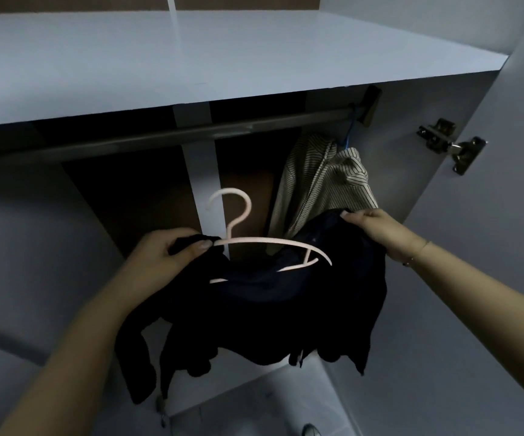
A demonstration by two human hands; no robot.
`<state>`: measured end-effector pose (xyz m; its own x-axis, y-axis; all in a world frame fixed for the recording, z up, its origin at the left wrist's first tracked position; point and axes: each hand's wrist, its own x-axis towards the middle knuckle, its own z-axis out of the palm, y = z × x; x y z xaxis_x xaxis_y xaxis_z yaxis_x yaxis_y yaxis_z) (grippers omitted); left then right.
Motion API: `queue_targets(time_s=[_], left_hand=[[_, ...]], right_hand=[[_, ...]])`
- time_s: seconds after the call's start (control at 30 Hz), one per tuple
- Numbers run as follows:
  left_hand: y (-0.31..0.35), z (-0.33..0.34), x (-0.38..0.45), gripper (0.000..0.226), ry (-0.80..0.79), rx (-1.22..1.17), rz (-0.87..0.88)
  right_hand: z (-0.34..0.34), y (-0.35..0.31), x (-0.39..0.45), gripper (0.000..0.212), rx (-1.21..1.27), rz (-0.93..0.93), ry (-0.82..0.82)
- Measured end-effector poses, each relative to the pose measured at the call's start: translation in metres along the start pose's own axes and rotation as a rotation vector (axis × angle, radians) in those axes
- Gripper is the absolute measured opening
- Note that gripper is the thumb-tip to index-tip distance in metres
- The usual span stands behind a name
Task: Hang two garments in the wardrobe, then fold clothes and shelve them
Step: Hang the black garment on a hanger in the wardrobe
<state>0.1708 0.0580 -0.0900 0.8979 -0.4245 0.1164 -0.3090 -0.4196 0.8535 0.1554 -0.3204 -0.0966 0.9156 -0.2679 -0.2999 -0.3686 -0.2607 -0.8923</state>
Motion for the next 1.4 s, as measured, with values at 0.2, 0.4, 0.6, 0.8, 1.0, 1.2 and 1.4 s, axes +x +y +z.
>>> queue_targets(time_s=[0.2,0.4,0.6,0.8,1.0,1.2,1.4], left_hand=[[0.03,0.02,0.004,0.022,0.081,-0.024,0.041],[0.11,-0.019,0.015,0.018,0.248,-0.117,0.2],[0.189,-0.057,0.02,0.034,0.164,-0.148,0.232],[0.242,-0.087,0.042,0.037,0.251,-0.043,0.321],[0.281,-0.137,0.089,0.037,0.569,0.459,0.472],[0.292,-0.194,0.167,0.032,0.7,0.707,0.378],[0.228,-0.205,0.246,0.036,0.669,0.755,0.099]], right_hand=[[0.015,-0.058,-0.038,0.017,0.06,-0.126,-0.104],[0.01,-0.115,-0.098,0.039,0.081,-0.636,-0.306],[-0.006,-0.178,-0.11,0.022,-0.47,-1.385,0.37],[0.016,-0.238,-0.104,0.021,-0.448,-1.502,0.439],[0.015,-0.325,-0.065,0.033,-0.372,-1.542,0.666],[0.022,-0.405,0.005,0.028,-0.557,-1.514,0.629],[0.058,-0.41,0.098,0.028,-0.694,-1.308,0.319]])
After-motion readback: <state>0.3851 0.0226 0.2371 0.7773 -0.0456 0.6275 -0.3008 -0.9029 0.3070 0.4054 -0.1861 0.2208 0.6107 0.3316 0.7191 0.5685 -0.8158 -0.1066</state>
